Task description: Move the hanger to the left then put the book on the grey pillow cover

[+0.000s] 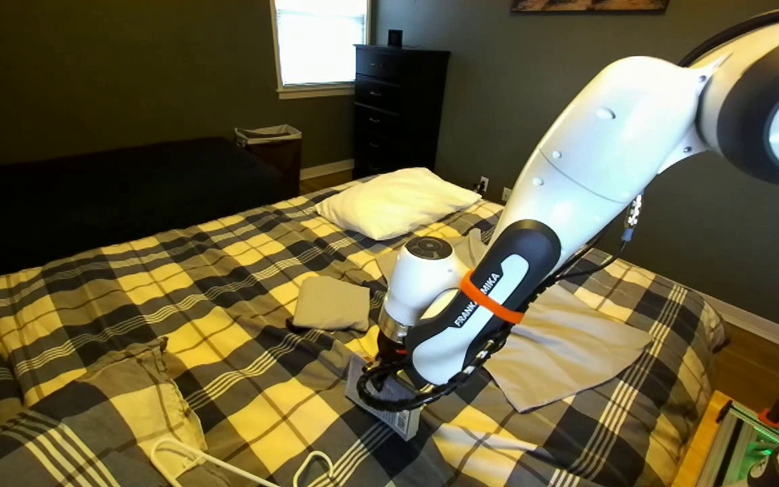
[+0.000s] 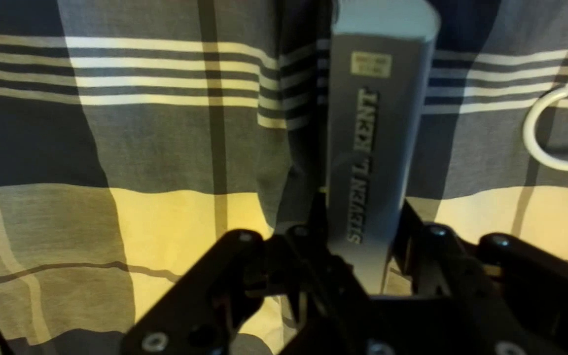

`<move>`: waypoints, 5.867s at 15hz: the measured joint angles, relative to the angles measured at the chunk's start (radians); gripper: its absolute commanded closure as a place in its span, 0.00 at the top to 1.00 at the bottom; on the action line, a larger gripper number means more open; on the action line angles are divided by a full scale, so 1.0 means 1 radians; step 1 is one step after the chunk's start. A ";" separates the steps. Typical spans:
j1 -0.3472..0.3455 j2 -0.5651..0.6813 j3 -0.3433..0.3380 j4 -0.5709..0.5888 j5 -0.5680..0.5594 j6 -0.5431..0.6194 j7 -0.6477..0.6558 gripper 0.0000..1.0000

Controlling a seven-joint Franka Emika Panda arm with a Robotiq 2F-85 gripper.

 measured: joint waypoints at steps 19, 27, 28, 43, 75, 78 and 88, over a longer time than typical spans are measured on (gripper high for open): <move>0.263 -0.317 -0.614 -0.164 -0.254 -0.008 0.380 0.08; -0.343 -0.470 -0.074 -0.173 0.120 -0.145 -0.195 0.08; -0.397 -0.465 -0.046 -0.156 0.190 -0.179 -0.269 0.08; -0.759 -0.308 0.024 0.039 0.527 -0.442 -0.745 0.08; -1.015 0.265 -0.029 0.600 0.858 -0.891 -1.127 0.08; -1.015 0.336 -0.020 0.656 0.872 -0.891 -1.126 0.08; -1.019 0.456 -0.046 0.822 0.823 -0.891 -1.012 0.88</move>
